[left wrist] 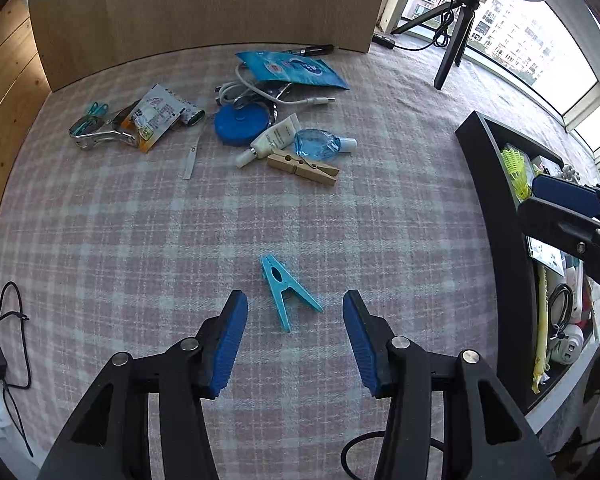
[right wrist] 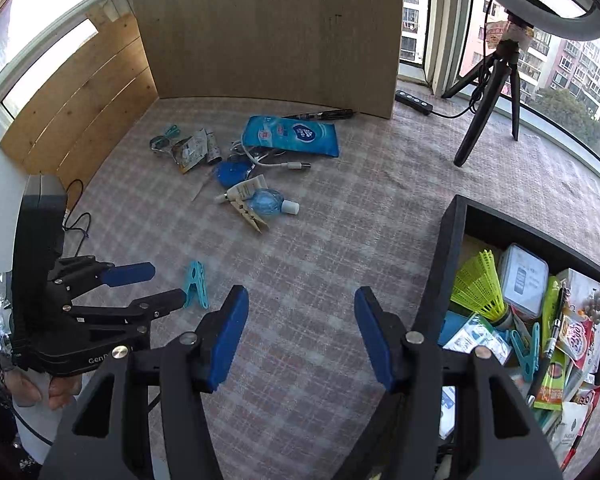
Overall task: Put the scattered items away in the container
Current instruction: 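Grasp the teal clothespin with the left gripper while the right grasps the wooden clothespin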
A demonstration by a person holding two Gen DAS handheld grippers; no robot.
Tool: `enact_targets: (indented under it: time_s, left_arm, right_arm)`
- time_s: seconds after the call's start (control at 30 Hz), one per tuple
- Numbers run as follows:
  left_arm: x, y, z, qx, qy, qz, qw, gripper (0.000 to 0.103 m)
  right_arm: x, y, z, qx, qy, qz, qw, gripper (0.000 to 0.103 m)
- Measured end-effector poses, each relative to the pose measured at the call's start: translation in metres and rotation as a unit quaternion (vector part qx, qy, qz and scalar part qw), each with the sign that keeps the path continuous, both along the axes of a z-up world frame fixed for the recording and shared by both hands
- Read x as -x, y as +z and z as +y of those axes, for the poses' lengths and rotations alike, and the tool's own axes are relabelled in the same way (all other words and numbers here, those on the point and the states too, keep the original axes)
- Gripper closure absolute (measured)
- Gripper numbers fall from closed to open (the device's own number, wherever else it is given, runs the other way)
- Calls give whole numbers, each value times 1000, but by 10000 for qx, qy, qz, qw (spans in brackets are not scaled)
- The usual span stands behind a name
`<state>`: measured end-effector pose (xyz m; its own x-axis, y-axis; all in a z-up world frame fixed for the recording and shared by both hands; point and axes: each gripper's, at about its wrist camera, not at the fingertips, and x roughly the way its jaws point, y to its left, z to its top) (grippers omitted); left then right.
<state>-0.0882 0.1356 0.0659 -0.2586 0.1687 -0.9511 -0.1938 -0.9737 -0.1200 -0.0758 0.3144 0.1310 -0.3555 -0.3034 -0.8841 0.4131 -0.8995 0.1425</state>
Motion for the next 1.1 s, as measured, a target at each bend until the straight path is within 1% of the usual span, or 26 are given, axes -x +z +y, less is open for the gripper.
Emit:
enact_targets:
  time_s: [0.1, 0.17, 0.23, 0.47, 0.5, 0.53, 0.57, 0.63, 0.7, 0.8, 1.07, 1.1]
  left_arm:
    - [5, -9, 4, -56, -42, -99, 9999, 56]
    - [8, -14, 6, 32, -51, -76, 10000, 56]
    - [12, -20, 6, 29, -1, -168, 9999, 56]
    - [18, -43, 1, -40, 224, -471, 9986, 58]
    - [18, -45, 1, -17, 225, -446, 9988, 59]
    - [17, -44, 2, 54, 204, -321, 9993, 62]
    - [17, -44, 3, 144, 192, -291, 9993, 65]
    - [16, -44, 1, 203, 178, -224, 9994, 75]
    - [15, -43, -7, 236, 169, -189, 9994, 82]
    - [13, -42, -27, 327, 261, -110, 9991, 82]
    - [12, -40, -67, 246, 627, -105, 9977, 82]
    - [12, -39, -69, 228, 640, -113, 9976, 82]
  right_arm:
    - [9, -8, -15, -116, -5, 3, 9999, 49]
    - [17, -15, -20, -56, -28, -87, 9999, 49]
    - [23, -23, -27, -25, 38, -189, 9998, 49]
    - [46, -52, -49, -240, 228, -420, 9986, 49]
    - [50, -56, -53, -228, 292, -463, 9982, 49]
    - [53, -59, -57, -236, 347, -483, 9980, 49]
    - [56, -63, -62, -288, 387, -483, 9977, 49]
    - [62, -69, -71, -343, 504, -504, 9969, 49]
    - [68, -75, -80, -364, 602, -554, 9960, 49]
    - [75, -83, -92, -430, 720, -593, 9947, 49]
    - [86, -103, -117, -612, 889, -750, 9913, 50]
    - [86, -103, -120, -670, 908, -695, 9912, 50]
